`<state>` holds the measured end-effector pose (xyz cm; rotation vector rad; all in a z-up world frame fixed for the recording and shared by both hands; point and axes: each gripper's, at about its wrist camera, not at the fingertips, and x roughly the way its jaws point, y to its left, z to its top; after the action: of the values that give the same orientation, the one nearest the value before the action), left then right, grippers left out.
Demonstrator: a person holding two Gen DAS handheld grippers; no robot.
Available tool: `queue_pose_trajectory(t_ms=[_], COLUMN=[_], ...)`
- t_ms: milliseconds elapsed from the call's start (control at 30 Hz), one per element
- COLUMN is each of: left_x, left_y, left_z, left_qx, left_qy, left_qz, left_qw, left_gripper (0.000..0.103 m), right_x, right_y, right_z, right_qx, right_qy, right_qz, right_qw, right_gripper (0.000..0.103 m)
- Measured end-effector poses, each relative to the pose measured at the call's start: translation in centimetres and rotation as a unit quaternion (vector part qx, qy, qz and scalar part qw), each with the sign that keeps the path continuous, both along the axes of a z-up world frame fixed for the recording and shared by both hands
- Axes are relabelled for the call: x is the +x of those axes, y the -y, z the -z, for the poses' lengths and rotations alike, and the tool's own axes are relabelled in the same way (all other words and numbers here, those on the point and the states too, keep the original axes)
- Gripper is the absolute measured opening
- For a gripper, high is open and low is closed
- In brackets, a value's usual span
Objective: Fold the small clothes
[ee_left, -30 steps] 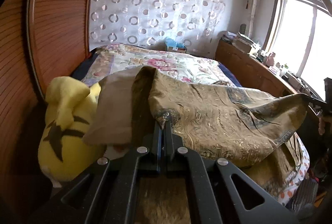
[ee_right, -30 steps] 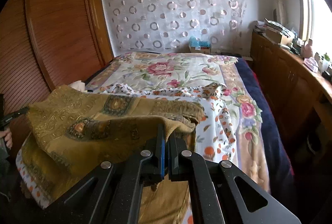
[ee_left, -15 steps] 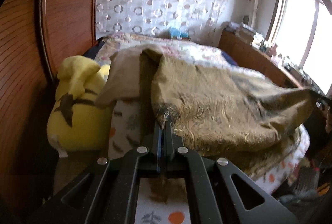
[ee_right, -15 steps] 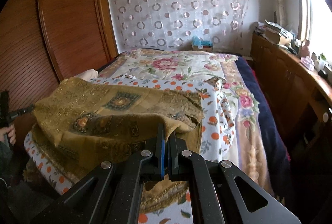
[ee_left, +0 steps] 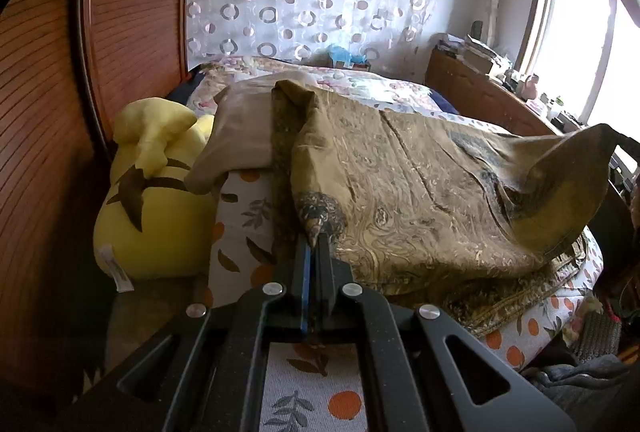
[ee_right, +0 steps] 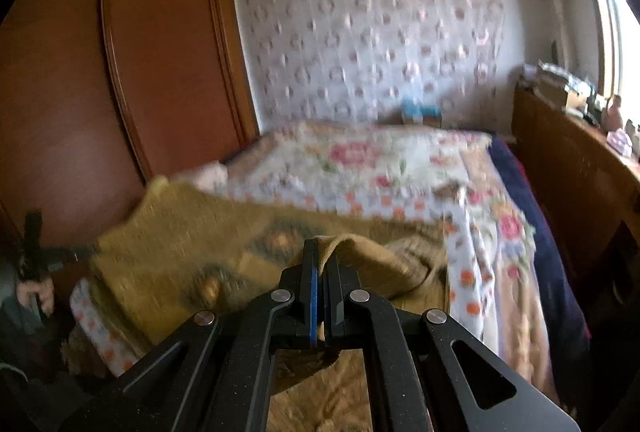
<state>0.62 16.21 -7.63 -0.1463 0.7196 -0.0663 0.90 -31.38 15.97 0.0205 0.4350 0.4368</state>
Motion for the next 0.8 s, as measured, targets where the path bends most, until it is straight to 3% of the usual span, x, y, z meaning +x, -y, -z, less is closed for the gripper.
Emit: queue_pose_trajectory(t_ms=[100,367,567,667,767,800], left_x=[0.1,0.2,0.2,0.0,-0.3,-0.4], left_y=[-0.1,0.0,0.3,0.5,0.5,0.4], left_z=[-0.1,0.2,-0.1,-0.4,-0.8,-0.9], left_qx=[0.001,0.004,0.01,0.024,0.024,0.023], left_qy=[-0.001,-0.012,-0.01,-0.006,0.003,0.008], left_qz=[-0.001,-0.005,-0.008,-0.014,-0.013,-0.013], left_qw=[1.0,0.9999,0.9999,0.9996,0.9996,0.9996], left_gripper=[0.002,0.002,0.003,0.01,0.04,0.048], right_x=[0.4,1.5,2.3,1.6,0.8,0.7], right_y=[2.0,5.9,5.6,3.6,1.6,1.4], right_z=[1.2,11.4,12.9,12.4,11.4,11.1], right_qx=[-0.006,-0.049,-0.08,-0.105,-0.133,-0.134], right_qy=[-0.009,-0.136,-0.139,-0.126,-0.103,-0.093], right_qz=[0.026,0.068,0.078,0.092,0.115,0.117], right_qw=[1.0,0.987,0.984,0.982,0.979,0.98], right_gripper=[0.001,0.001,0.003,0.014,0.055,0.063])
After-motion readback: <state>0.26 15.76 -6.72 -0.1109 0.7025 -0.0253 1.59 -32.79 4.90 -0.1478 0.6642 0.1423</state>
